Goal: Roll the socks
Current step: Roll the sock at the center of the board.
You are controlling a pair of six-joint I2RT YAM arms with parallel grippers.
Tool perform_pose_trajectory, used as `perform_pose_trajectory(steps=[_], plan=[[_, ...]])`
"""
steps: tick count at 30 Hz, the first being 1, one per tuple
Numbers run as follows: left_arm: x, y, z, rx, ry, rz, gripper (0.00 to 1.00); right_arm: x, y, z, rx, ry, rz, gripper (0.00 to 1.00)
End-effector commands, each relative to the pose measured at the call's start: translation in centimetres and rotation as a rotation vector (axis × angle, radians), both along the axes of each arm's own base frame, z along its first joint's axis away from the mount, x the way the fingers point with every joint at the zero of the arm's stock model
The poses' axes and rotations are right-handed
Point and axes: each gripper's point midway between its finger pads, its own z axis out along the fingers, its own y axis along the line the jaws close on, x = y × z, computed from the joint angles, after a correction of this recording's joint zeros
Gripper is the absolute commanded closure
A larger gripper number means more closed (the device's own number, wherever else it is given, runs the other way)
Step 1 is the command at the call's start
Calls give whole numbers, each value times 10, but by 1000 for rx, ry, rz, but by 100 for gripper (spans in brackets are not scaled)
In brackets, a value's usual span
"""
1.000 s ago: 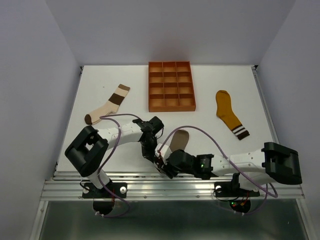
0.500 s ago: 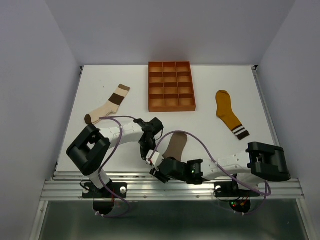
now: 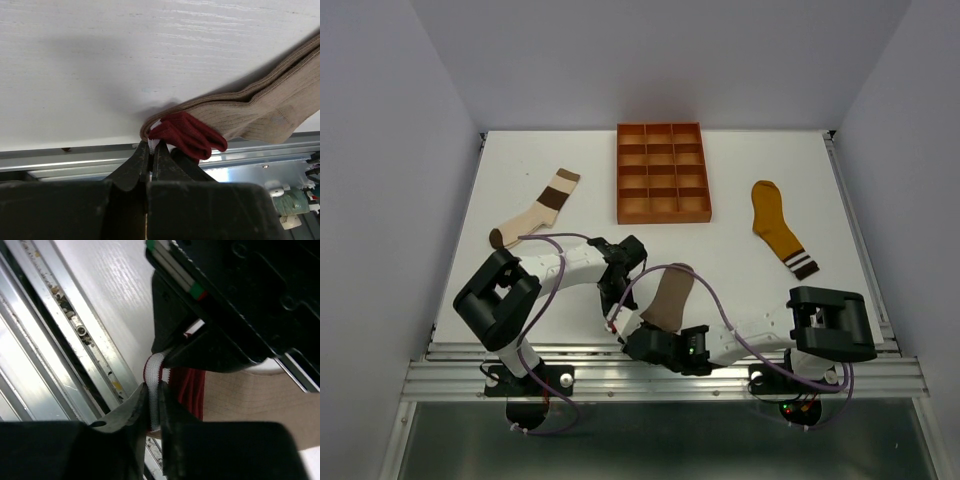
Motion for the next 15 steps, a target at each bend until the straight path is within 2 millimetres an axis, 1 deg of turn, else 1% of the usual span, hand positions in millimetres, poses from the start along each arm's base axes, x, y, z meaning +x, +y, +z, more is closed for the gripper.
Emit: perform_pose_trajectory(steps=[1,4,6,8,9,10,12,13,14,15], plan=[[-1,-5,11,-25,-1,5,100,10,1,13,40,-34,-98,88],[2,-6,14,-30,-14,5,100,10,-5,6,31,-20,-124,90],[2,-6,14,-29,-15,7,99,9,-8,3,32,-5,-142,96],[2,-5,13,-26,-21,7,92,4,-9,-1,40,27,-141,99],[3,-5,13,-28,-26,7,91,2,-9,0,48,42,-137,99],[6,-7,15,-39,-46,12,80,-2,-8,1,61,66,-127,99],[10,-10,17,-52,-68,24,69,-7,-8,2,76,97,-118,99],[14,-11,18,-57,-86,28,64,-8,-9,4,98,130,-124,99],[18,-13,20,-63,-103,33,56,-7,-10,5,108,145,-126,99],[24,-16,25,-70,-127,37,51,-6,-10,6,116,158,-127,99]])
